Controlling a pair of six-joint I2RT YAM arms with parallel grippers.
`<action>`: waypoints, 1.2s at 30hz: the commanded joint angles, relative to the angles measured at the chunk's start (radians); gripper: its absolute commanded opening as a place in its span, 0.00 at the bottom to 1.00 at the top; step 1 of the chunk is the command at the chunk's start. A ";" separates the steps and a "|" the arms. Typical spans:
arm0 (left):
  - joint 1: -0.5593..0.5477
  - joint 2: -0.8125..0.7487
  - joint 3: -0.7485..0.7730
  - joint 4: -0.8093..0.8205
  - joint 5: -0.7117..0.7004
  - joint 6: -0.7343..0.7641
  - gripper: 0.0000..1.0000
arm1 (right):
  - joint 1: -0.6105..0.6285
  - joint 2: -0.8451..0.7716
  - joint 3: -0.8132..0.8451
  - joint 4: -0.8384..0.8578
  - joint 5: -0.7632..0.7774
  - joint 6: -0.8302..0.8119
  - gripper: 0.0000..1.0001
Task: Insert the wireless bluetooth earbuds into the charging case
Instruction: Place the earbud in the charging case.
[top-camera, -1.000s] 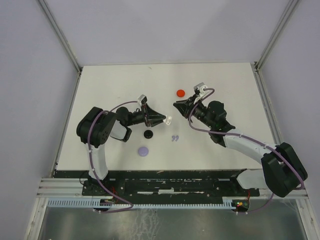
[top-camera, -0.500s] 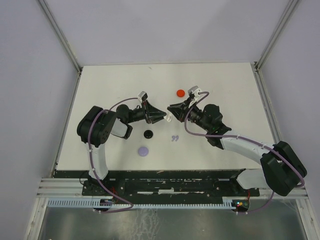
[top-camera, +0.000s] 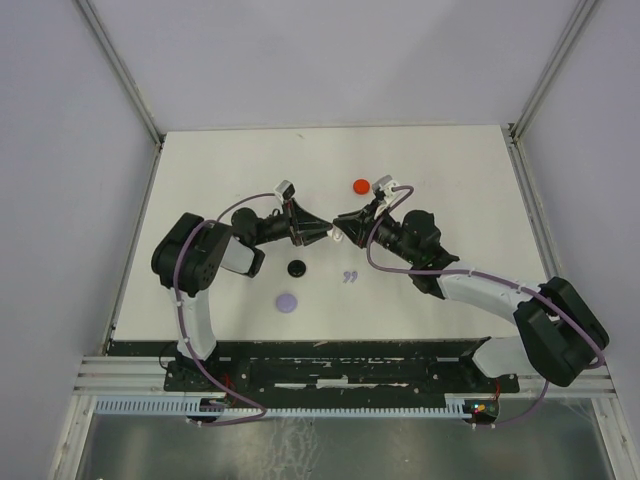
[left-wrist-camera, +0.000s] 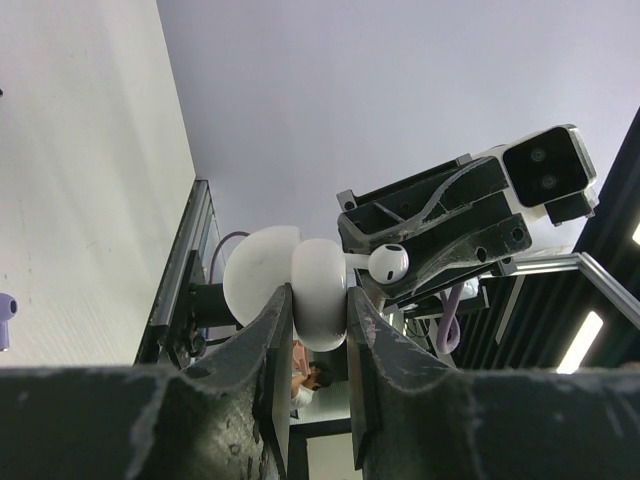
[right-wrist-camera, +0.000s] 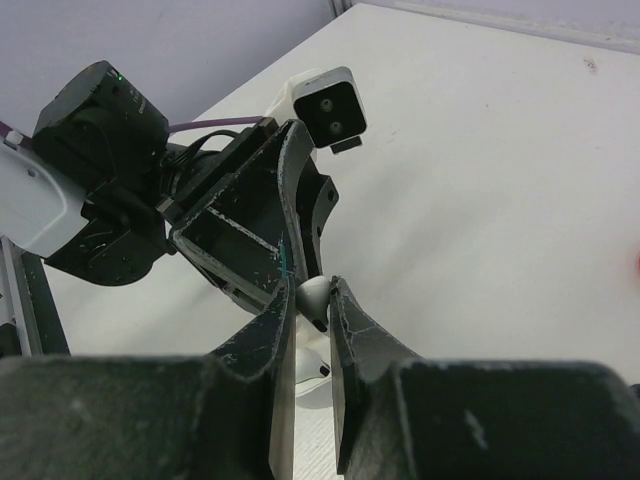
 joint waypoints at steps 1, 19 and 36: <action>-0.005 -0.047 0.030 0.205 0.001 -0.031 0.03 | 0.006 0.000 -0.009 0.063 -0.011 0.008 0.01; -0.003 -0.069 0.041 0.204 0.000 -0.037 0.03 | 0.006 0.007 -0.011 0.037 0.002 -0.002 0.01; 0.001 -0.064 0.058 0.205 -0.003 -0.035 0.03 | 0.006 -0.015 -0.014 -0.019 0.017 0.000 0.01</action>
